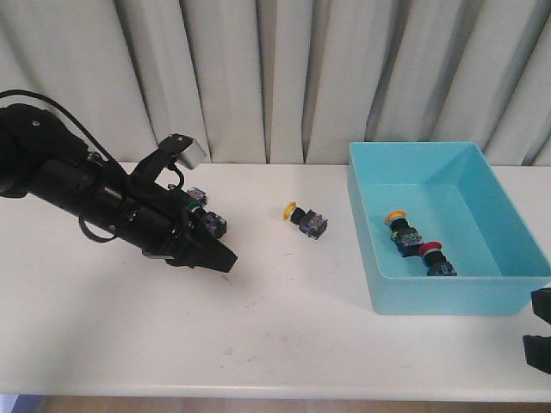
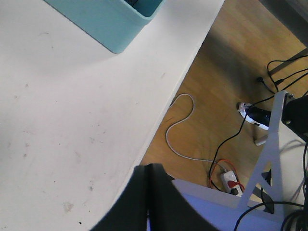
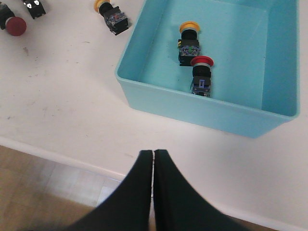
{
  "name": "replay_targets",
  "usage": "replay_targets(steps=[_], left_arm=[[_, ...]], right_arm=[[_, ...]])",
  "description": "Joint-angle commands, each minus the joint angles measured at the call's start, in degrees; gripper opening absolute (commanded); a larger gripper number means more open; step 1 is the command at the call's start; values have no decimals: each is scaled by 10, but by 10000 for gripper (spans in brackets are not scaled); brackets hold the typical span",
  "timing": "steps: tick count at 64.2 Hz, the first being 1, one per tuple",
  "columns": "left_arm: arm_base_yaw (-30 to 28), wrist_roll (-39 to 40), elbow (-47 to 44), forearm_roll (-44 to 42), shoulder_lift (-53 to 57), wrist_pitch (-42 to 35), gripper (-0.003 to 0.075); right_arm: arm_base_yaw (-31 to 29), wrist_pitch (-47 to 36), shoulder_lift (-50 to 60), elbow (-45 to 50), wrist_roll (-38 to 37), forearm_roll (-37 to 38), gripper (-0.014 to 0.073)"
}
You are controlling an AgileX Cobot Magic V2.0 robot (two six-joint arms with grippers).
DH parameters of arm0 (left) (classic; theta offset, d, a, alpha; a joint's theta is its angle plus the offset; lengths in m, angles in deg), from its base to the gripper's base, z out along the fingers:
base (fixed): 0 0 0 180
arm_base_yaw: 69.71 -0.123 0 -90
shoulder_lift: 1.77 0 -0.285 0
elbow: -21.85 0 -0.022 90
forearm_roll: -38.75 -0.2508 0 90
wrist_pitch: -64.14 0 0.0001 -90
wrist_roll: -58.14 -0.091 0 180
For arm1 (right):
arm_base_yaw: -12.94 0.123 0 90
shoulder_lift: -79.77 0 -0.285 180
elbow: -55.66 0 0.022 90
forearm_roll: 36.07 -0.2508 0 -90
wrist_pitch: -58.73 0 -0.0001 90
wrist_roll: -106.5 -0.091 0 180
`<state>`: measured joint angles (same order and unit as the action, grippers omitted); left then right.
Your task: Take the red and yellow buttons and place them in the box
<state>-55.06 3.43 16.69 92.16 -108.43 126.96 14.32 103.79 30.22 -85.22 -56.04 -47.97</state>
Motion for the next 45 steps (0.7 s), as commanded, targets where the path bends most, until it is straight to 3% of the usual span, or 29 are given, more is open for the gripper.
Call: replay_targets(steps=[1,12,28,34,45], left_arm=[[1,2,13,32,28,2,-7],[1,15,13,-24,35,-53,-7],[1,287,13,-324,150,-185,-7],[1,365,13,-447,210,-196,-7],[-7,483,0,-584,299,-194,-7]], right_arm=[[1,-27,2,-13,2,-7,-8],[1,-27,2,-13,2,-7,-8],[1,-27,2,-13,2,-7,-8],[1,-26,2,-13,2,-7,-8],[1,-26,2,-13,2,-7,-8]])
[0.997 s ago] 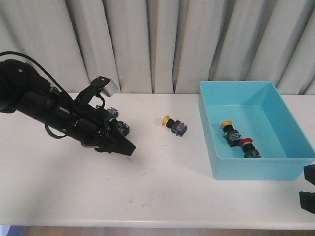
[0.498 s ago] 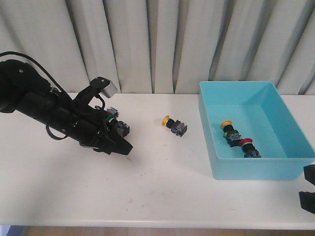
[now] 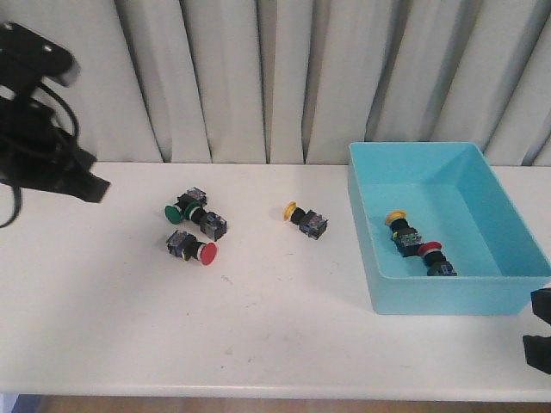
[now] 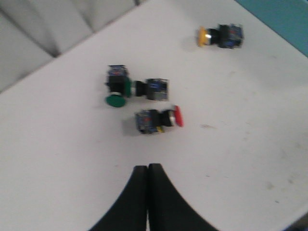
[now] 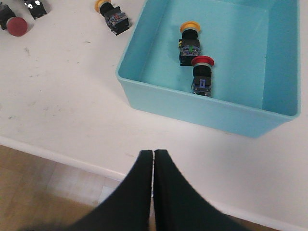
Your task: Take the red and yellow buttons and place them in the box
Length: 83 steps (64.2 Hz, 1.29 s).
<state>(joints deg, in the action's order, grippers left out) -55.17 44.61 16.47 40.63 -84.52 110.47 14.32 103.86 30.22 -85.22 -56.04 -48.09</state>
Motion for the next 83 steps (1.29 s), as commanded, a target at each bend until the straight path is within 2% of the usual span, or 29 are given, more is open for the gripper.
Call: replay_targets(steps=[1,8,13,22,24,29,37,46,56,61,83], left_arm=[[-9,79,-2,-76,68,-31,-7],[-30,113,-51,-104,131,-66,-7],[-52,116,-110,-106,185,-119,-7],[-84,117,-254,-106,309,-221,-7],[-94,122,-321,-106,369,-257,-7],[-105,140,-422,-106,465,-307,-7],[-117,192,-561,-106,600,-361,-7],[-119,241,-669,-106,708,-403,-7],[-119,243,-734,-106,755,-463,-7],[-119,242,-764,-104,763,-518,-7],[-121,228,-762,-75,764,-511,-7]], right_arm=[[1,-26,2,-13,2,-6,-8],[1,-26,2,-13,2,-6,-8],[1,-26,2,-13,2,-6,-8],[1,-26,2,-13,2,-6,-8],[1,-26,2,-13,2,-6,-8],[1,-26,2,-13,2,-6,-8],[1,-26,2,-13,2,-6,-8],[1,-26,2,-13,2,-6,-8],[1,-25,2,-13,2,-6,-8],[1,-25,2,-13,2,-6,-8],[1,-21,2,-13,2,-6,-8]])
